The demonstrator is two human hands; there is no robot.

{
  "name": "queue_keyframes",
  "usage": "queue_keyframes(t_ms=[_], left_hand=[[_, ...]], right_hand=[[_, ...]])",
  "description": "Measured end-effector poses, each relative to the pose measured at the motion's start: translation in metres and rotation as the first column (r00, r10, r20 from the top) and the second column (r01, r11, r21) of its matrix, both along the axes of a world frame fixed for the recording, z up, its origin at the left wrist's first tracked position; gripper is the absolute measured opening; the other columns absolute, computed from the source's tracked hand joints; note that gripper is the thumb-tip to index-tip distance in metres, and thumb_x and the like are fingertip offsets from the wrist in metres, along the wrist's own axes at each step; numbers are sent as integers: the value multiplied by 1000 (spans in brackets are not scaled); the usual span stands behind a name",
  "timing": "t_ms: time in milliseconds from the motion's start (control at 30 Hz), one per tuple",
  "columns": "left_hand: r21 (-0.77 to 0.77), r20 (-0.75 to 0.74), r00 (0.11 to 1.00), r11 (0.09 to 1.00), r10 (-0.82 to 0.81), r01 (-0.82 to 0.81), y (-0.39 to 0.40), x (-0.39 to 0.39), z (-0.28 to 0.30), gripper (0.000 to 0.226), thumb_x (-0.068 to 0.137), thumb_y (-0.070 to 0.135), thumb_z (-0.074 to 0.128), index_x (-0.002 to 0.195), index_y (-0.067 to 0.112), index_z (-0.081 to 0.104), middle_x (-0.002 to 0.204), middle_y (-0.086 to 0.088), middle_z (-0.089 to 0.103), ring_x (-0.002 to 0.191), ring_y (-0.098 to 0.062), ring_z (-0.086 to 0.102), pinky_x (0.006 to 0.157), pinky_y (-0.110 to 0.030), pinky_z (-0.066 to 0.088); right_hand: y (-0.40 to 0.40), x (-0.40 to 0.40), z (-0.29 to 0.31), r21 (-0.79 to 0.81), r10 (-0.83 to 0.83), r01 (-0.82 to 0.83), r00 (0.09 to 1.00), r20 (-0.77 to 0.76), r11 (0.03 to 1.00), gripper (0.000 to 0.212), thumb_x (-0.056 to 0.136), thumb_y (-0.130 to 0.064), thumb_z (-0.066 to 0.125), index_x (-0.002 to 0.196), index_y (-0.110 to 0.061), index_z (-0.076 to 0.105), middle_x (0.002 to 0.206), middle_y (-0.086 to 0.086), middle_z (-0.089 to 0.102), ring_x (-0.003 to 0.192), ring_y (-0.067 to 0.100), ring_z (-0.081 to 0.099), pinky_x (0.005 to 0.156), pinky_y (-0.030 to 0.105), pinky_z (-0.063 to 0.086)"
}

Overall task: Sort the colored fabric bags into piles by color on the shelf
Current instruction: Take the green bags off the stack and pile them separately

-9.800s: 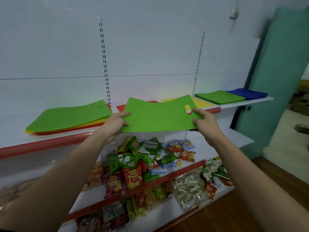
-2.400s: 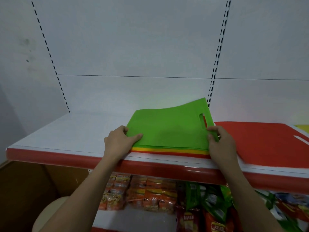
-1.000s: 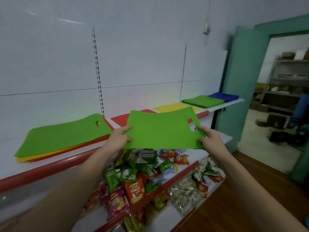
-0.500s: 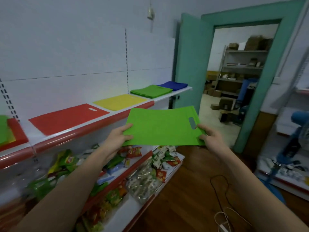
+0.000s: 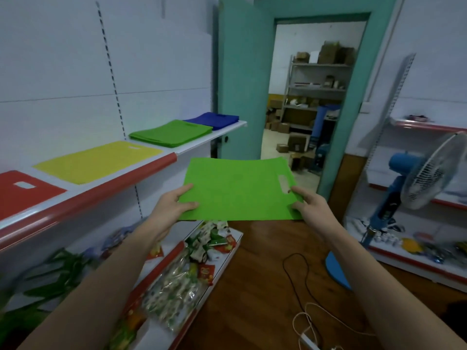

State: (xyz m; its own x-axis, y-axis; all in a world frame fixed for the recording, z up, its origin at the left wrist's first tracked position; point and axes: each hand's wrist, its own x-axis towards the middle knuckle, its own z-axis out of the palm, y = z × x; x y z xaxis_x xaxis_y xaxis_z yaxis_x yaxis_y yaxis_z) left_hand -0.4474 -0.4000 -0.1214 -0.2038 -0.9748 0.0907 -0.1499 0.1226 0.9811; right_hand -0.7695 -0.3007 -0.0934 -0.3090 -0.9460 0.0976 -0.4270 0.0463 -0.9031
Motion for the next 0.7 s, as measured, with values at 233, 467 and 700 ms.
queue_keyframes(t_ms=[233, 467, 700], left_hand=[[37, -59, 997, 998, -40, 42, -91, -42, -12, 65, 85, -5, 68, 144, 11, 48, 138, -5, 54, 111, -16, 62, 100, -35, 49], [47, 9, 999, 998, -32, 32, -170, -82, -19, 65, 86, -4, 68, 145, 11, 45, 135, -7, 55, 111, -26, 63, 97, -38, 51], [36, 10, 998, 998, 60, -60, -239, -124, -13, 65, 86, 0, 70, 144, 17, 47, 145, -7, 48, 112, -28, 61, 76, -32, 58]], right_hand=[[-78, -34, -7, 37, -27, 28, 1000, -16, 999, 50, 96, 1, 50, 145, -12, 45, 137, 11, 45, 85, 12, 60, 49, 12, 47], [-160, -77, -13, 45, -15, 15, 1000, 19, 999, 50, 97, 1, 49, 145, -12, 44, 136, 9, 42, 87, 11, 59, 49, 13, 48], [-254, -128, -3, 13, 73, -73, 997, 14, 997, 50, 96, 3, 49, 144, -10, 45, 123, 1, 42, 77, 6, 57, 46, 9, 44]])
